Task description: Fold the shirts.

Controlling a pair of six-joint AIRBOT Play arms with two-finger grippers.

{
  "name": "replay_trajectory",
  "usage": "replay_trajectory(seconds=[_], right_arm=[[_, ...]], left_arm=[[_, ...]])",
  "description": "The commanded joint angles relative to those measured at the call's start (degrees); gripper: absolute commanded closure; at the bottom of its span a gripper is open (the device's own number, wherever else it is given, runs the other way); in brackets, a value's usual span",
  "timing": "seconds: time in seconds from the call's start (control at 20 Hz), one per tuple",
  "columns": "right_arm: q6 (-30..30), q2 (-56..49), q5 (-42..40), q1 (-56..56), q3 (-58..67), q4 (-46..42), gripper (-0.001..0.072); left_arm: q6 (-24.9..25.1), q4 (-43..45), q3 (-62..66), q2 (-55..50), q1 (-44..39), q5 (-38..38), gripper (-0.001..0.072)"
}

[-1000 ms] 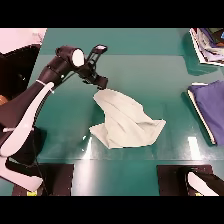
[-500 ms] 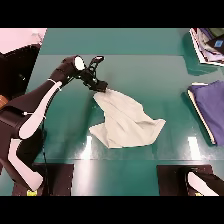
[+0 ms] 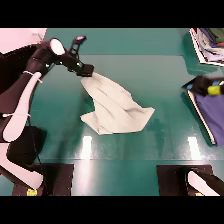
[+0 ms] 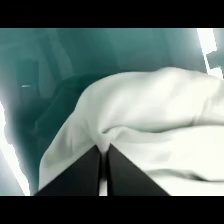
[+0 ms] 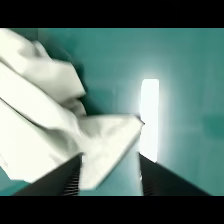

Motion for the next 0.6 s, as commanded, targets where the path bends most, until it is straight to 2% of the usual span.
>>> replay_trajectory(seconds=[0.0,0.15,0.3,0.5,0.55], right_arm=[[0.46,-3.39,-3.63,-0.24,-13.25,2.36,0.0267],[-1.57,-10.82,-11.21,6.05,-17.99,7.21,0.0286],[-1.70,-18.05,-19.12,13.05,-15.96,9.73,0.0286],[-1.68,-26.82,-20.33,17.59,-8.17,9.84,0.0290],[-1.68,-28.35,-20.37,18.34,-6.32,9.79,0.0321]], left_arm=[[0.37,0.46,0.07,1.62,1.86,-1.36,0.0677],[0.37,0.31,0.00,1.60,1.68,-1.36,0.0677],[0.39,0.42,0.02,1.60,1.68,-1.73,0.0677],[0.39,0.46,0.00,1.60,1.70,-1.77,0.0677],[0.39,0.48,0.02,1.60,1.68,-1.95,0.0677]])
